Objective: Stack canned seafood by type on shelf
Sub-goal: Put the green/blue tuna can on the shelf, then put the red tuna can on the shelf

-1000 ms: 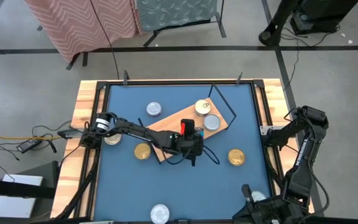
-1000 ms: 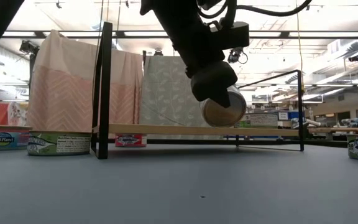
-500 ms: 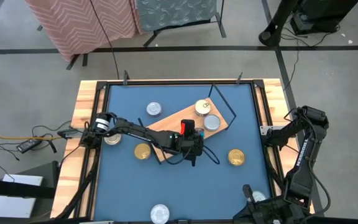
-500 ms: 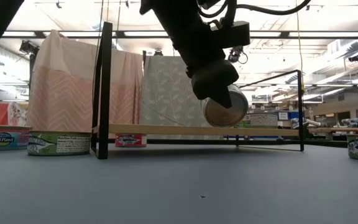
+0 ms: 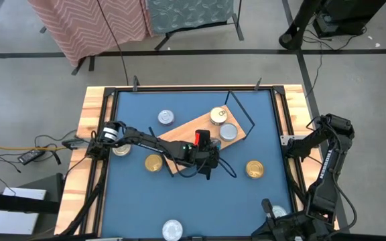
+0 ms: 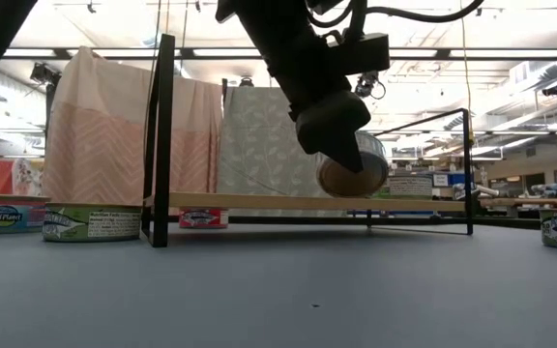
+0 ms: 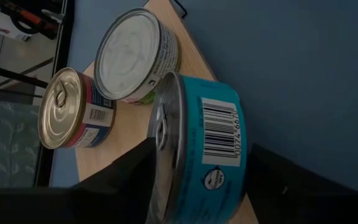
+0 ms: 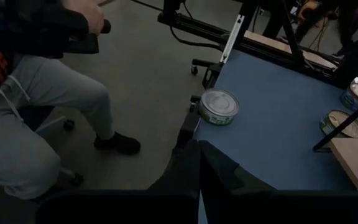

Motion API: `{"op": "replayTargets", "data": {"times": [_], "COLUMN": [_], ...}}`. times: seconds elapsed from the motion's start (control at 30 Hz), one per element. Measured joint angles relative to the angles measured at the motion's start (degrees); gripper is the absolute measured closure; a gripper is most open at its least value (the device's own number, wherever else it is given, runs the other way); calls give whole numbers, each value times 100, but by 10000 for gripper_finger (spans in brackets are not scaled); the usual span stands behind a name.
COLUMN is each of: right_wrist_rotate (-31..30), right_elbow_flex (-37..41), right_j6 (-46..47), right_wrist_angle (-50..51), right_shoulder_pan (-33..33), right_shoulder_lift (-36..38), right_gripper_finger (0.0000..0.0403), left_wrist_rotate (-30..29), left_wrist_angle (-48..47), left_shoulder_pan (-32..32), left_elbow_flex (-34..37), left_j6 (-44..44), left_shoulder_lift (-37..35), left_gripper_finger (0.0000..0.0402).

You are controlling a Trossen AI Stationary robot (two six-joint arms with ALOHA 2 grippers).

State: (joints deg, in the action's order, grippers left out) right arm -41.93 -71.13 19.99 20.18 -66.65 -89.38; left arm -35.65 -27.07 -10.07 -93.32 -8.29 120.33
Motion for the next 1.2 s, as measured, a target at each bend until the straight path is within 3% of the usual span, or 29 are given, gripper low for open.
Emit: {"op": "replayTargets", "data": {"times": [0.33, 0.77, 1.03, 1.2], "right_wrist_rotate": [-2, -2, -46, -46], "right_elbow_flex": [0, 0, 0, 0], "right_j6": [0, -4, 44, 44], "right_wrist_angle": [-52, -104, -44, 2], "right_shoulder_pan": [0, 0, 3, 89], "right_shoulder_lift": [0, 0, -2, -2], "right_gripper_finger": [392, 392, 392, 392], "left_wrist_rotate": [92, 287, -581, -999], "left_wrist_angle": [-542, -446, -2467, -3651], "left_shoulder_pan": [31, -399, -1471, -2244], "left_elbow_flex": [0, -95, -1886, -3071], "left_j6": [402, 258, -25, 432], "left_shoulder_lift": [-1, -122, -212, -216], "left_gripper_finger": [136, 133, 184, 225]}}
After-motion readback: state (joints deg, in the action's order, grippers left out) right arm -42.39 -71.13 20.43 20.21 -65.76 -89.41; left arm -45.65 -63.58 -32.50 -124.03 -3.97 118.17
